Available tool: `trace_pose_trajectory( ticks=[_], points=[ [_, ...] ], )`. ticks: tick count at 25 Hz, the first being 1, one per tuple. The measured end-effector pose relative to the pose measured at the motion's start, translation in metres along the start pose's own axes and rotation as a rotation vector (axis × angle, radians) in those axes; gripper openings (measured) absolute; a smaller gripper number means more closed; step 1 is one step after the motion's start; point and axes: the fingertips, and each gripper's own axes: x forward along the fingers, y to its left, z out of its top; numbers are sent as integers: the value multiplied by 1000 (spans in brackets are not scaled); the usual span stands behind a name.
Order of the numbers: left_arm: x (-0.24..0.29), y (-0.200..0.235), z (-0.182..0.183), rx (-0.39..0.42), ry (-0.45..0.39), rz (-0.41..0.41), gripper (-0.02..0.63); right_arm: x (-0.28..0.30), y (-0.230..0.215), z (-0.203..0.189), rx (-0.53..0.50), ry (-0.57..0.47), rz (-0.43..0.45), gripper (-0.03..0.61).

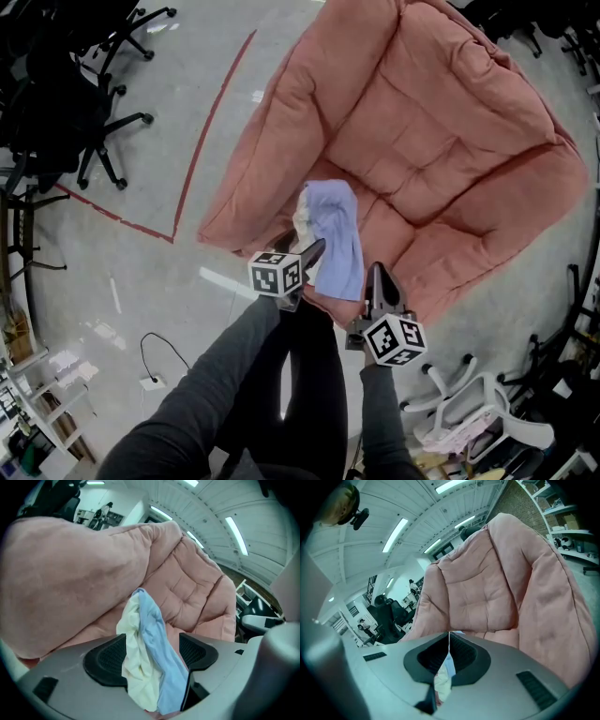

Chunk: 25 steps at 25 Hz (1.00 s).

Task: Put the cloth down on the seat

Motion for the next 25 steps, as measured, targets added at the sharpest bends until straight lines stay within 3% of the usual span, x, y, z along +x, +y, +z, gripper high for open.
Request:
trace_pose_trajectory(
  ticks=[4,10,15,25],
  points=[
    [-12,-27,21,109,-62,-38,332,8,2,1,-9,-2,11,12],
    [-56,-68,68,289,-216,-61,141,17,21,6,-17,-20,27,12],
    [-92,-101,93,324,-277,-110,41,9,41,22,-13,-37,36,12],
    [-127,-179,128,450,-295,-239,15,-27,66,77,-57,-82,33,12]
  ],
)
